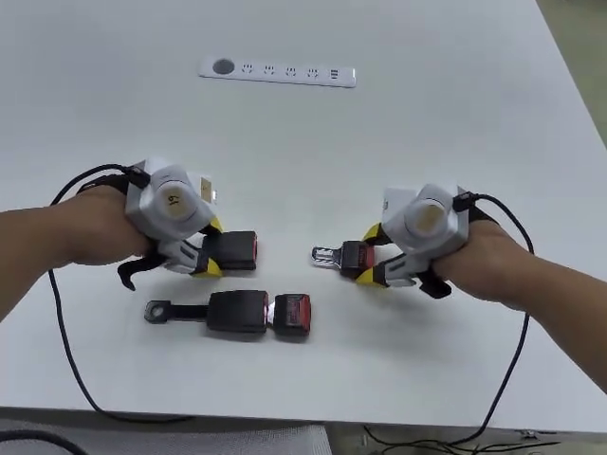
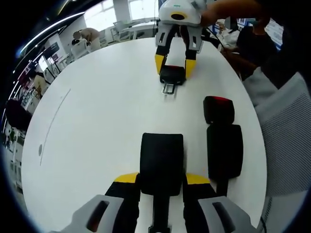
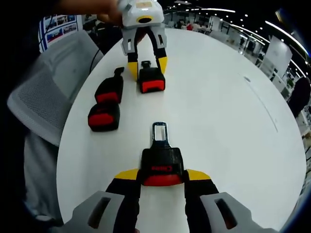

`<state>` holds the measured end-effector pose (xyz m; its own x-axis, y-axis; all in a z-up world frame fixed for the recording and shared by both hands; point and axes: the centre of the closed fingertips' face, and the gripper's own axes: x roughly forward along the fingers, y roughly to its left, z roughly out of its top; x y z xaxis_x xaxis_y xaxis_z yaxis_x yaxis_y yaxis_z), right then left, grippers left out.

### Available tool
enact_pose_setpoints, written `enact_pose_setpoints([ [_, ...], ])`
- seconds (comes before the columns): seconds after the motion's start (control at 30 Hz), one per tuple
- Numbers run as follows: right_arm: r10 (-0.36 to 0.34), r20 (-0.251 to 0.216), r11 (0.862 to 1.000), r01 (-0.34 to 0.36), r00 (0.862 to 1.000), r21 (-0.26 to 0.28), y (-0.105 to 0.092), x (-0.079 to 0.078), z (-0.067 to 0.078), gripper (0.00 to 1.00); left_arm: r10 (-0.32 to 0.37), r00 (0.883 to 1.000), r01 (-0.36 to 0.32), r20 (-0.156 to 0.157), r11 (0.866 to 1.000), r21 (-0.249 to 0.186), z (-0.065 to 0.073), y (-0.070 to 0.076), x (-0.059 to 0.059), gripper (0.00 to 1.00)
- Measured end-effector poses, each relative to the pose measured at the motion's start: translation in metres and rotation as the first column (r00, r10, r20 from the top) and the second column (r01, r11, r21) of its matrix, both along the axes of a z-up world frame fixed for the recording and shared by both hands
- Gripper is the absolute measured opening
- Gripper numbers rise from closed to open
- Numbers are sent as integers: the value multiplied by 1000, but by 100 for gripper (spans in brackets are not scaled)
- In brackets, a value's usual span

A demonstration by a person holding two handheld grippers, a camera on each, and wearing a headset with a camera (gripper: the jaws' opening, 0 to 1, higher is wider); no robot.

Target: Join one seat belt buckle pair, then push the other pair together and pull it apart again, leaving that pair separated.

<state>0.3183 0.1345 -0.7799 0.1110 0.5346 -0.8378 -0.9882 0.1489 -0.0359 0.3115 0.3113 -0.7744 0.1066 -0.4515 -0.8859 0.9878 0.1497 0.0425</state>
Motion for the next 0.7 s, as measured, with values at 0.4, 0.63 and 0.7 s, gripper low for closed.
enact_pose_setpoints([
  [0.4,-15,-24,1000,15,1000,14,2,-1,-3,32,-24,999,24,-34,1000,-2,0,-1,-1,33],
  [0.63,-35,-34,999,35,999,13,11,2,-2,32,-42,998,43,-42,999,12,1,-3,-2,33],
  [0.7,-30,-24,999,31,999,16,17,3,-2,32,-59,998,59,-35,998,17,2,-4,-4,33],
])
